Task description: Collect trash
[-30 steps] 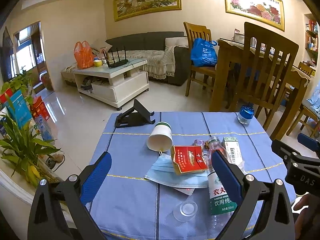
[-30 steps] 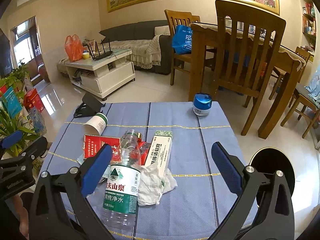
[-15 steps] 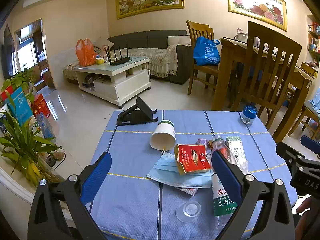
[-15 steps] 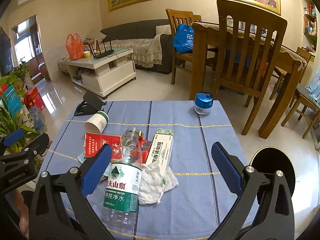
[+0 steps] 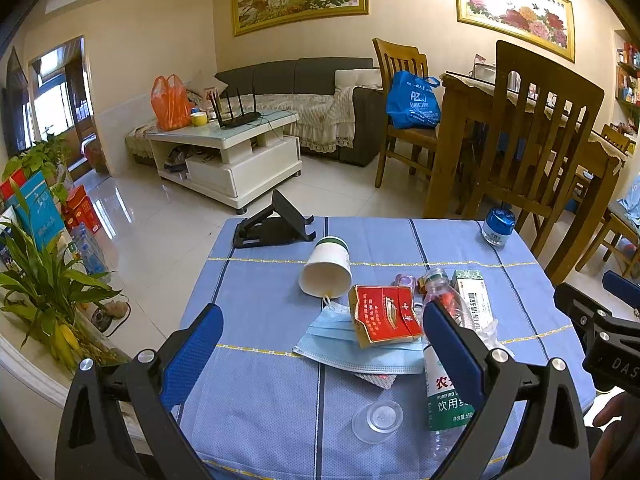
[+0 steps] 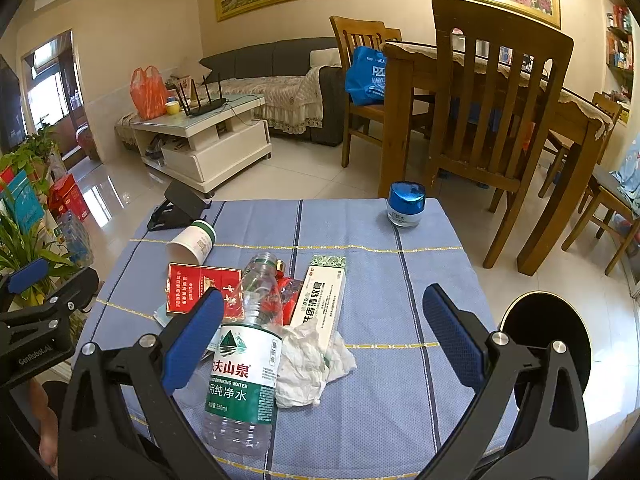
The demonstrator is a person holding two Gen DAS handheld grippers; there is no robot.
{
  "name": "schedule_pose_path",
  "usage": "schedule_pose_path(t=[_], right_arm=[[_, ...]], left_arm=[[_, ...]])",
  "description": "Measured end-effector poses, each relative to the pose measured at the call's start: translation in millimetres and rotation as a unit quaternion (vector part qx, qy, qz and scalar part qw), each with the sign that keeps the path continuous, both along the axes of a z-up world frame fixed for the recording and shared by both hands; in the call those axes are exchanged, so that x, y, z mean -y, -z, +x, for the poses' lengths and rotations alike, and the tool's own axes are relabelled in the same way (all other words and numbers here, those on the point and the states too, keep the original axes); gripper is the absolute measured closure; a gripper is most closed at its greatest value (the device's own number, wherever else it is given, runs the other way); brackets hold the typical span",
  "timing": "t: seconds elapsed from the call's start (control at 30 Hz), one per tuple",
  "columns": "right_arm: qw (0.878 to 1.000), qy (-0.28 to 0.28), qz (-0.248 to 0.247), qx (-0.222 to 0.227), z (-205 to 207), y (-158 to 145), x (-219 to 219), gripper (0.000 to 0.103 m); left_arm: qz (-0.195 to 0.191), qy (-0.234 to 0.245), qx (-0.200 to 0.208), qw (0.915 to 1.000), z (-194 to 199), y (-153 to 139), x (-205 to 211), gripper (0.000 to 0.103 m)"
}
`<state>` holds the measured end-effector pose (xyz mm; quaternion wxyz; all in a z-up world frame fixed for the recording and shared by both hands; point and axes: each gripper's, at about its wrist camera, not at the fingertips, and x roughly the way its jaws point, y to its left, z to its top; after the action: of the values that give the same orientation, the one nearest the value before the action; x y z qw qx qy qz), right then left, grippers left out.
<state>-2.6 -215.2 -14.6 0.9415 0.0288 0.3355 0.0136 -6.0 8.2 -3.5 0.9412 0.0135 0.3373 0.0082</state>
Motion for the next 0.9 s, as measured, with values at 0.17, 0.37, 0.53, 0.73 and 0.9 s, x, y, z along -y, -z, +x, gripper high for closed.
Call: schedule_pose_path(t=[0.17, 0.37, 0.53, 0.73, 0.9], right_arm=[[1.000, 0.001, 0.000, 0.000, -1, 1, 0, 0.005], [1.000, 0.000, -0.001, 0.000, -1, 1, 0, 0.005], [1.000, -0.005, -0.001, -0.002, -2, 4, -3, 0.005], [0.999, -0.031, 0.002, -0.024, 2, 14, -23, 0.005], [0.993, -0.076, 0.031, -0.090, 6, 49, -44, 0.005]], left_arm=[[0.001, 0.002, -0.002, 1.0000, 0, 2, 1, 0.006], [-0.001, 0.001, -0.003, 1.0000, 0, 3, -1, 0.006], [-0.007, 0.004, -0.007, 0.9999, -2, 8, -3, 0.006], [-0.019, 0.000, -0.020, 0.9996, 5, 17, -21, 0.006], [-0.013, -0.022, -0.046, 0.9986, 12, 43, -50, 0.006]])
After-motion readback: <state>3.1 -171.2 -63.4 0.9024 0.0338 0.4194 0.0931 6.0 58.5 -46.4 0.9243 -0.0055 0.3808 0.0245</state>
